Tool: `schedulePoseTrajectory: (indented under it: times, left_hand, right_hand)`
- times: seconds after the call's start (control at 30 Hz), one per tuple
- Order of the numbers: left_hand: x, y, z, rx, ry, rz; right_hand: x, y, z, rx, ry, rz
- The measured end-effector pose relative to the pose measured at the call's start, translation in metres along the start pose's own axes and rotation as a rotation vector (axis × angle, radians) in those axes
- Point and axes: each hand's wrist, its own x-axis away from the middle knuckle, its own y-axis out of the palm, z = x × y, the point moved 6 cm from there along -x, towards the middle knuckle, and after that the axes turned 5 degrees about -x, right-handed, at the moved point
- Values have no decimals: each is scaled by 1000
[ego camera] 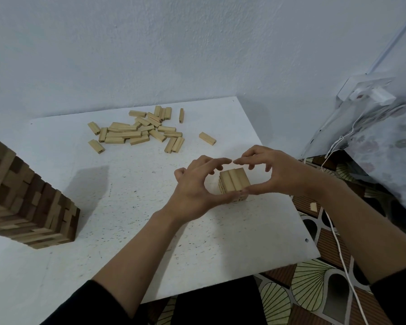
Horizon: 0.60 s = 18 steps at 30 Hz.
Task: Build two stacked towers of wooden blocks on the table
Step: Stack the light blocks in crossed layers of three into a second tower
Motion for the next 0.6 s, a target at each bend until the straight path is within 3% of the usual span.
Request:
schedulePoseTrajectory:
  times: [0.23, 0.43, 0.6]
  left_hand:
    - [8, -26, -11, 113, 12, 164]
    - [18, -56, -26, 107, 4, 217]
    - [29, -82, -54, 52, -119, 303]
  right_hand:
    - [13, 1, -15, -176, -87, 401]
    - [5, 9, -39, -187, -85, 472]
    - [-9, 16, -69, -101, -109, 471]
